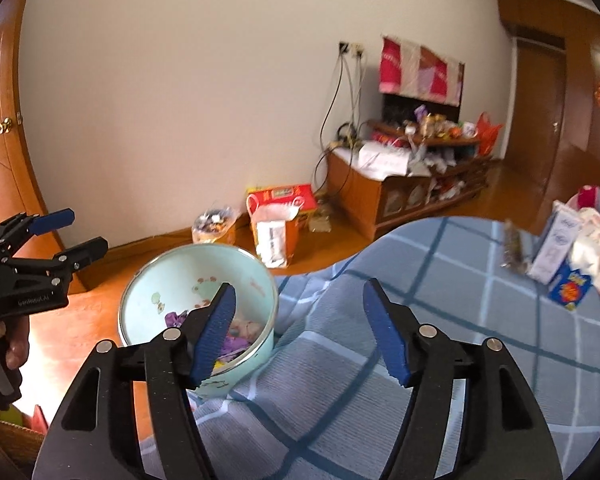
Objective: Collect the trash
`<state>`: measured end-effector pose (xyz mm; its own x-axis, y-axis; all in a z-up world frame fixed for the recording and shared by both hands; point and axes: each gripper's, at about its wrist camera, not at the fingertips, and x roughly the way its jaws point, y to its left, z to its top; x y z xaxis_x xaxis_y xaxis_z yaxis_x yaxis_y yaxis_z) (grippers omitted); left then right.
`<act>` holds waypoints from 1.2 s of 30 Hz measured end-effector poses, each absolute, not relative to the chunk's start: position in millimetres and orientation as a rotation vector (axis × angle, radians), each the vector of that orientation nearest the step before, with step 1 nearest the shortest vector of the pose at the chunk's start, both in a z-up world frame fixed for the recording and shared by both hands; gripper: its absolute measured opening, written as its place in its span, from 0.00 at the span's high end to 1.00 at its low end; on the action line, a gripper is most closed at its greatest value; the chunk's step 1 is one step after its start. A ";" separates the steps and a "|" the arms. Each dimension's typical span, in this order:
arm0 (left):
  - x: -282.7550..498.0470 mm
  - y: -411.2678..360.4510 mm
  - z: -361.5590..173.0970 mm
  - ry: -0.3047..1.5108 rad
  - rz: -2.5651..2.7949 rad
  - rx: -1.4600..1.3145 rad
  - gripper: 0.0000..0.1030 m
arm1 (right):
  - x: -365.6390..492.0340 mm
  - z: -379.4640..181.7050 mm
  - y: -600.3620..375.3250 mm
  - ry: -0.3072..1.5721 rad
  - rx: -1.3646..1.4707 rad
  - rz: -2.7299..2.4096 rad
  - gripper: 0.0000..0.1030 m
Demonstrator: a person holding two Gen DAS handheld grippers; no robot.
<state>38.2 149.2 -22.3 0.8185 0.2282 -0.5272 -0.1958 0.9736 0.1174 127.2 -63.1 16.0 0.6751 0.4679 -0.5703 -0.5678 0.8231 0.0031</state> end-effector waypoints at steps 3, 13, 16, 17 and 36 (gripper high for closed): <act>33.1 144.7 -16.3 0.552 0.224 0.061 0.17 | 121.2 24.4 -72.8 0.568 -0.168 0.577 0.35; 28.2 140.9 -12.8 0.542 0.225 0.061 0.12 | 117.6 32.4 -88.4 0.550 -0.142 0.543 0.33; 28.4 142.9 -12.4 0.542 0.229 0.058 0.12 | 116.2 32.3 -91.2 0.549 -0.135 0.538 0.32; 28.6 142.8 -12.4 0.541 0.230 0.057 0.12 | 114.8 31.9 -91.8 0.548 -0.135 0.537 0.32; 25.5 142.0 -9.3 0.529 0.232 0.059 0.08 | 111.3 34.7 -97.6 0.544 -0.121 0.527 0.28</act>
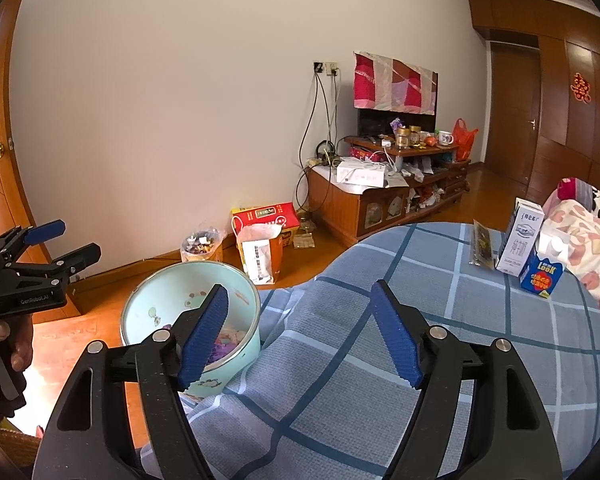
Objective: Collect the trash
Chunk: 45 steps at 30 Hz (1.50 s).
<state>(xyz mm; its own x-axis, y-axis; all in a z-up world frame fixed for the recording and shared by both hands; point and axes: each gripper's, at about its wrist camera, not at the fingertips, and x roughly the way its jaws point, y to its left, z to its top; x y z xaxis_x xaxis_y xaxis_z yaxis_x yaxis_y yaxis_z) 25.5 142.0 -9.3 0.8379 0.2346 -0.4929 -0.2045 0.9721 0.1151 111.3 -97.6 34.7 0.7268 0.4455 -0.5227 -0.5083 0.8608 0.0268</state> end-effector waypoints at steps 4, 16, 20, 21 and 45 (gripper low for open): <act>25.4 142.7 -7.4 0.525 0.233 0.057 0.07 | 110.8 35.2 -97.8 0.544 -0.123 0.525 0.28; 25.2 144.1 -5.8 0.527 0.239 0.057 0.07 | 108.7 37.2 -97.2 0.541 -0.123 0.521 0.28; 25.3 144.4 -4.7 0.526 0.241 0.058 0.07 | 108.8 36.8 -97.4 0.540 -0.122 0.521 0.27; 25.5 144.7 -4.7 0.528 0.237 0.055 0.07 | 108.2 36.7 -97.4 0.538 -0.122 0.520 0.27; 25.3 134.0 -5.7 0.502 0.239 0.083 0.07 | 106.5 37.6 -105.4 0.522 -0.104 0.499 0.22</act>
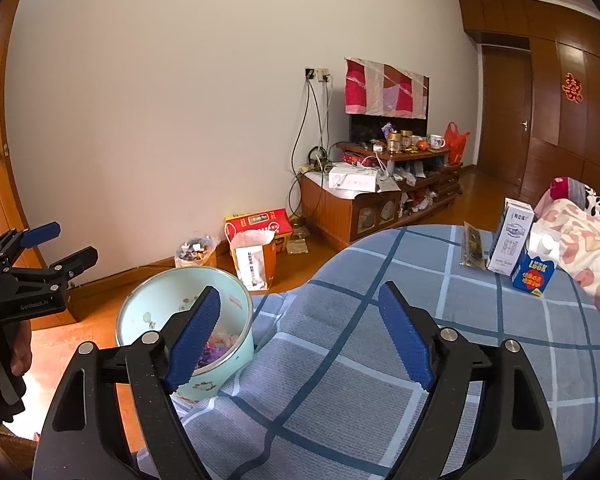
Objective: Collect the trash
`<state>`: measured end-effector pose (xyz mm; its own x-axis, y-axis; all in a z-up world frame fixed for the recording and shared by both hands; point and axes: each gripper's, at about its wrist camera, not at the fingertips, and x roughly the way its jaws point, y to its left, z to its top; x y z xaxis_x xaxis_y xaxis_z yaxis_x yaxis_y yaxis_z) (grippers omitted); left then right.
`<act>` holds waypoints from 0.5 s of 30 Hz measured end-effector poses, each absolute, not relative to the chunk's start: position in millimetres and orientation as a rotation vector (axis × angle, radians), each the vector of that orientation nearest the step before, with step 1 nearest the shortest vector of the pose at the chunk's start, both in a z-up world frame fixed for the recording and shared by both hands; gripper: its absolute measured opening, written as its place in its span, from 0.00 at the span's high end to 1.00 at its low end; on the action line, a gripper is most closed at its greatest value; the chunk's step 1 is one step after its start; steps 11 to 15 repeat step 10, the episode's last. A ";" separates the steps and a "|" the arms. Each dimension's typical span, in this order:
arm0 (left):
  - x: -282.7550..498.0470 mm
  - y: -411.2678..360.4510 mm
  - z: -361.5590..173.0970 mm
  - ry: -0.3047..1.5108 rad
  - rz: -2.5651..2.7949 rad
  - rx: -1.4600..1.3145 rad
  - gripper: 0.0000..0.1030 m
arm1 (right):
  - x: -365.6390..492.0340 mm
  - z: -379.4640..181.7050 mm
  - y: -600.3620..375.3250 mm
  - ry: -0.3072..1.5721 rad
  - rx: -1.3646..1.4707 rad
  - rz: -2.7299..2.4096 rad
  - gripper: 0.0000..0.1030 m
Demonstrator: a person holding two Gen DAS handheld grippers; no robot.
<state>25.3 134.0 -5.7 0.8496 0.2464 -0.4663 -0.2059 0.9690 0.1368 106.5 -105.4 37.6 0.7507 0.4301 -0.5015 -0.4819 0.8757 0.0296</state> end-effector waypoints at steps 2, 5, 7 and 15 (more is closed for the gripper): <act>25.9 134.0 -6.4 0.505 0.234 0.086 0.07 | 107.8 36.6 -108.3 0.523 -0.103 0.495 0.22; 26.6 134.6 -8.5 0.510 0.227 0.077 0.07 | 111.2 34.0 -120.0 0.527 -0.105 0.473 0.21; 27.4 136.0 -10.6 0.516 0.216 0.070 0.07 | 116.7 31.6 -132.4 0.535 -0.102 0.446 0.20; 29.1 136.8 -14.0 0.527 0.203 0.055 0.07 | 136.2 23.6 -165.8 0.572 -0.088 0.360 0.17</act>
